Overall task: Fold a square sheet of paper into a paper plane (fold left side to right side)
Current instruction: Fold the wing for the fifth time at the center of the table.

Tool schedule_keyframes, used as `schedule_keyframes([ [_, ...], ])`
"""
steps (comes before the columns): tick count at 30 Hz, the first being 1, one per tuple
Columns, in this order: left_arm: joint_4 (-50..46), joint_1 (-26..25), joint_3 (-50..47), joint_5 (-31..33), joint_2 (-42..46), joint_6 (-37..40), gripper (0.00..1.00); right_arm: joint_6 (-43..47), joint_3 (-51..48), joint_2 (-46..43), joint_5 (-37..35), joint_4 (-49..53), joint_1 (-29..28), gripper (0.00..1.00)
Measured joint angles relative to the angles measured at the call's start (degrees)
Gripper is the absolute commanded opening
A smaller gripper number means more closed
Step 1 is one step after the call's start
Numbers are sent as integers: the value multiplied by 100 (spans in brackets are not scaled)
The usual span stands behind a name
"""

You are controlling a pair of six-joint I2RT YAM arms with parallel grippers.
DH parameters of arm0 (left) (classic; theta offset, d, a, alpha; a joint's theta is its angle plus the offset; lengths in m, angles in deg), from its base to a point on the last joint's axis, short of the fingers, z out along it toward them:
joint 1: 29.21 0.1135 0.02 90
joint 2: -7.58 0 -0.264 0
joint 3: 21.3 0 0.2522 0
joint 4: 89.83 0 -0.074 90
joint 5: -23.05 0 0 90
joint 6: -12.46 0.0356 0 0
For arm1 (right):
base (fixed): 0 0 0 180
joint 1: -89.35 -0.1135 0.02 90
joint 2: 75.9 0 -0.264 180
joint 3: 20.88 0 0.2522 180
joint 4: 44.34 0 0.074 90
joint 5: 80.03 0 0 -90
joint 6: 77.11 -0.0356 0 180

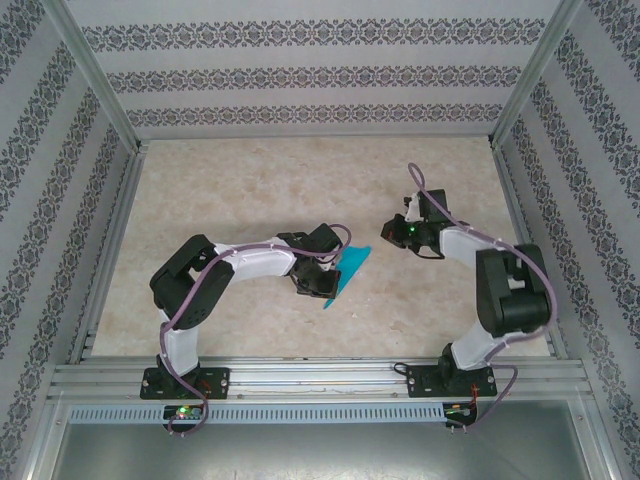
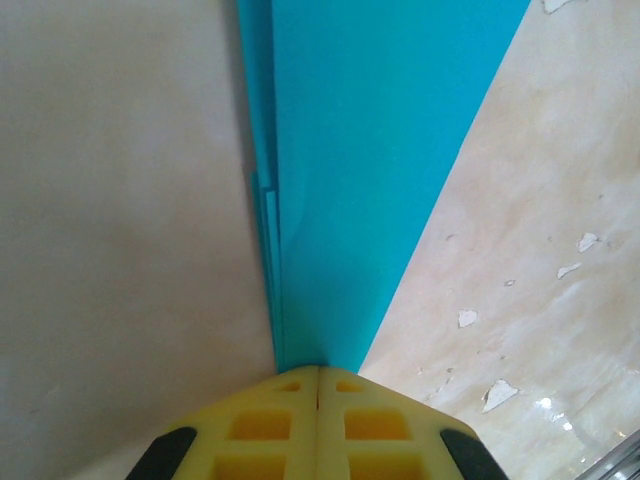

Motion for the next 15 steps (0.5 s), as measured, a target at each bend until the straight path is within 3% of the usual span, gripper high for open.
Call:
schedule_keyframes([
  [5, 0, 0, -7, 20, 9, 0, 0, -455, -699, -695, 216, -229, -452, 0],
  [15, 0, -2, -11, 22, 13, 0, 0, -1917, -1578, -629, 479, -1266, -1740, 0],
])
